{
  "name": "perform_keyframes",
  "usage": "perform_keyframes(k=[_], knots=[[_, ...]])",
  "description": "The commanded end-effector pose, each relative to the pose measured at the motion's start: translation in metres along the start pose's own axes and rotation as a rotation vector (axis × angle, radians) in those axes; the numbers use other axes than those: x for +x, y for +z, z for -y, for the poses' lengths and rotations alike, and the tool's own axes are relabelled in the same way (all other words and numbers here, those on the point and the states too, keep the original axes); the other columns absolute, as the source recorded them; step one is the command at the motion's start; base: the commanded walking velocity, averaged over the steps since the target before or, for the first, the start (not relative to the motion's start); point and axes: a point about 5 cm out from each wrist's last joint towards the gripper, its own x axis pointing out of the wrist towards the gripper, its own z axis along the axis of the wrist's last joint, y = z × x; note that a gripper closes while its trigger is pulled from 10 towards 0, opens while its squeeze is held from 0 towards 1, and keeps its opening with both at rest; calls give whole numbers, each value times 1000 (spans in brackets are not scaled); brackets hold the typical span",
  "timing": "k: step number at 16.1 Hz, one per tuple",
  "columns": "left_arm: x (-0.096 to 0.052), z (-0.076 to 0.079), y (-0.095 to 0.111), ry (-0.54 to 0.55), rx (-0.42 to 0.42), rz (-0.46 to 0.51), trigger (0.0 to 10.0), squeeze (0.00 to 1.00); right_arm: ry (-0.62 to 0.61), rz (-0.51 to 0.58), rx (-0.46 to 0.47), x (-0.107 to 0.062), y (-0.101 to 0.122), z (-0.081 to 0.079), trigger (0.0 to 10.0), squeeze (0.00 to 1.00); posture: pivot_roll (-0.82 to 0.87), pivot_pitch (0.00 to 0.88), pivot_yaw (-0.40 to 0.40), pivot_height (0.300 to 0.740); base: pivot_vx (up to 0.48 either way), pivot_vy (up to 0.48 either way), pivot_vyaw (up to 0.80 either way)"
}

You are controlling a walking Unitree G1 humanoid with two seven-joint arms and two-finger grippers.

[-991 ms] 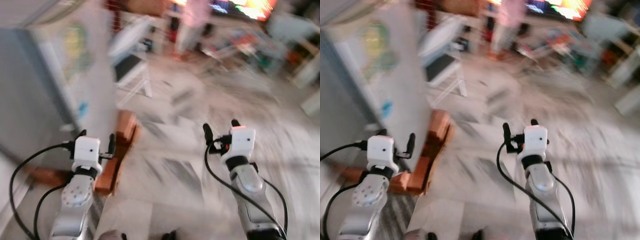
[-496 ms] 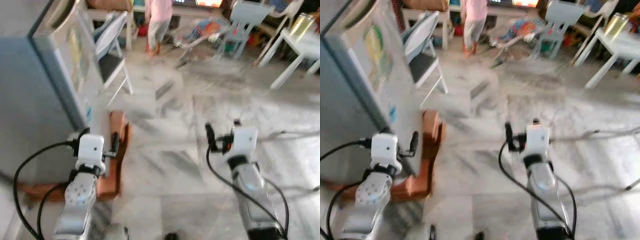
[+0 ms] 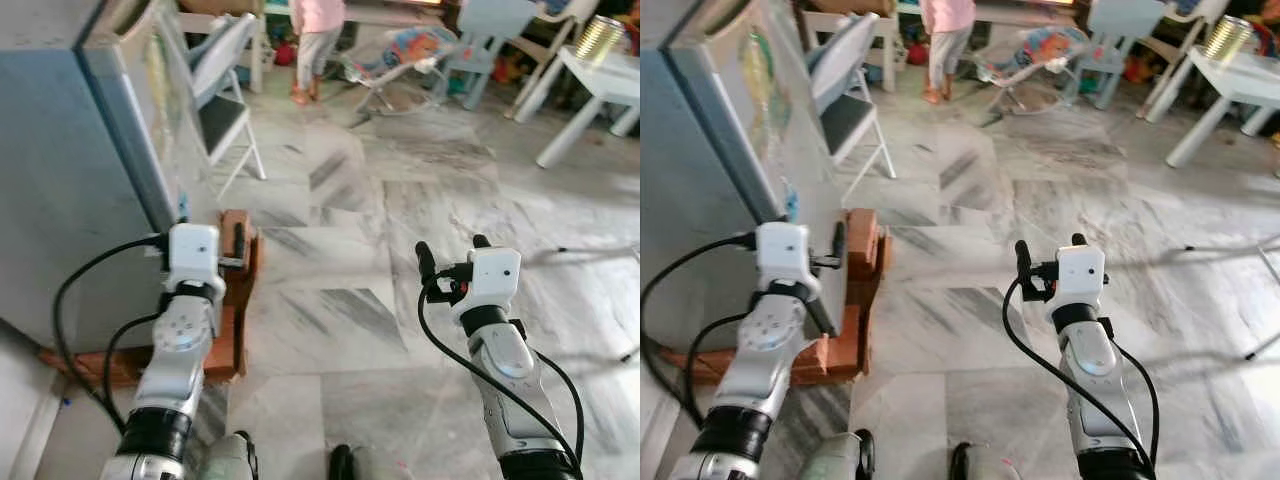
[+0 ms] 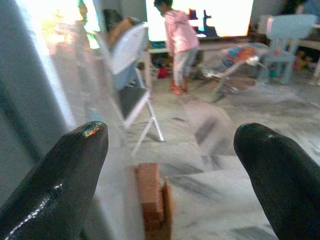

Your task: Restocking fridge

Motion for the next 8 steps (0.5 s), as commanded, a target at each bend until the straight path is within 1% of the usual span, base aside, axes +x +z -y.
perform_keyframes(k=[1,2,3,4,5,6,7,8], knots=[[4,-2,2,12,-7,12,10000,0,-3,-2,-6,2,2,5,10000,0,98,102,-93,740,0,0,0],[4,-3,3,16,-7,17,10000,0,-6,-2,-7,1,1,6,10000,0,97,100,-91,740,0,0,0],[1,-9,3,52,16,22,10000,0,-3,-2,-7,-1,1,6,10000,0,97,100,-91,740,0,0,0],[-3,-15,5,83,2,34,10000,0,9,3,-11,-2,2,5,10000,0,91,102,-84,740,0,0,0],[-8,-18,8,82,-4,52,10000,0,11,5,-11,-3,2,5,10000,0,91,104,-84,740,0,0,0],[-19,-24,10,98,-6,60,10000,0,8,4,-10,-4,2,6,10000,0,99,106,-85,740,0,0,0],[-30,-25,6,99,-3,50,10000,0,13,2,-1,-5,1,5,10000,0,111,109,-85,740,0,0,0],[-36,-24,4,93,2,43,10000,0,24,1,11,-5,0,3,10000,0,112,109,-85,740,0,0,0]])
